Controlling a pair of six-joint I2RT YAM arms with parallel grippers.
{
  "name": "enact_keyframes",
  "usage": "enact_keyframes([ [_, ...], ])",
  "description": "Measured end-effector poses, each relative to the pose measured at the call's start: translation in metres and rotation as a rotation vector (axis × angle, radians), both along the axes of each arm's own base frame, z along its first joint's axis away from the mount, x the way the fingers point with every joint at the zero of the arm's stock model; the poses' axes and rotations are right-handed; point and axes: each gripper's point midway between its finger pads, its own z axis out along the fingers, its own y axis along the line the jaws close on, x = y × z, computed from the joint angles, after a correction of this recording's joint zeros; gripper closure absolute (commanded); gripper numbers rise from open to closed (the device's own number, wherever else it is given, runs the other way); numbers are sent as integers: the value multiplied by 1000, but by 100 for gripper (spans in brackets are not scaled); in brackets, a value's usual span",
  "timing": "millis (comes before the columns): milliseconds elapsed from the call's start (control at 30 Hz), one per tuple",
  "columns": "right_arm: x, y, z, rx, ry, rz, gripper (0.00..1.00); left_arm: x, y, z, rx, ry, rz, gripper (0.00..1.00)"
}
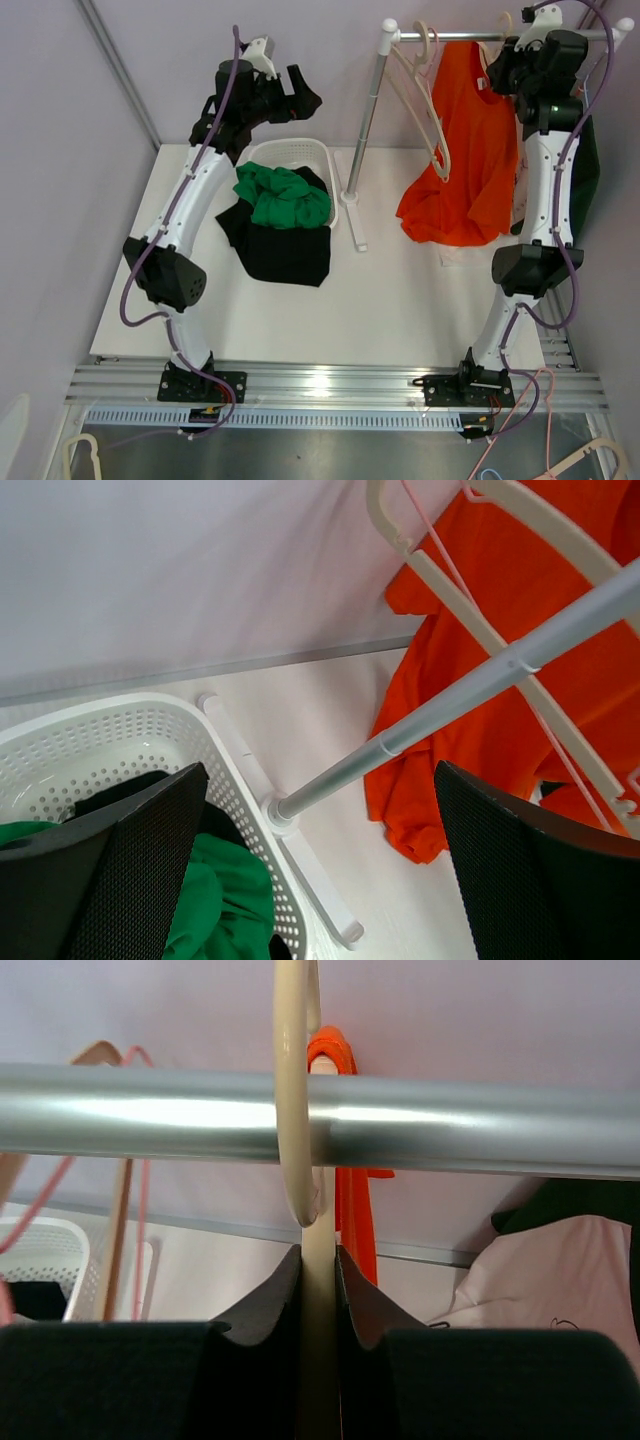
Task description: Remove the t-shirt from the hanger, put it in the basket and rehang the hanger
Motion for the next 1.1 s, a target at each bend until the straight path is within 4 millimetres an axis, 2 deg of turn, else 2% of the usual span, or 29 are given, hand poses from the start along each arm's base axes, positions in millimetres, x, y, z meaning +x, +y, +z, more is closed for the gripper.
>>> enact_keyframes([
  [100, -11, 5, 12, 7, -16, 9, 100, -11, -2, 16, -16, -34, -21, 1],
  [200, -28, 8, 22, 19, -33, 9, 100, -31, -2, 33, -42, -73, -46, 0],
  [400, -58, 15, 42, 32, -70, 19, 100, -72, -5, 81, -69, -210, -53, 1],
  [500, -70, 20, 42, 38, -75, 24, 100, -95, -25, 108, -7, -336, -14, 0],
  [567, -79, 21, 36, 47, -64, 13, 100, -117, -50, 121, 50, -424, -40, 1],
  [633, -89, 20, 28, 77, -42, -14, 100, -143, -77, 125, 98, -492, -112, 1],
  [700, -99, 17, 22, 123, -21, -65, 100, -166, -96, 120, 132, -534, -197, 0],
  [800, -116, 2, 15, 199, 3, -204, 100, -194, -109, 98, 152, -571, -307, 0],
  [867, -136, -9, 5, 241, 20, -309, 100, -215, -116, 75, 159, -593, -397, 1],
  [933, -162, -20, -4, 278, 28, -408, 100, -245, -130, 49, 156, -635, -495, 1],
  [1000, -184, -28, -4, 308, 9, -475, 100, -280, -147, 20, 151, -668, -604, 1],
  [1100, -215, -37, 4, 354, -32, -551, 100, -321, -172, -9, 136, -692, -744, 0],
])
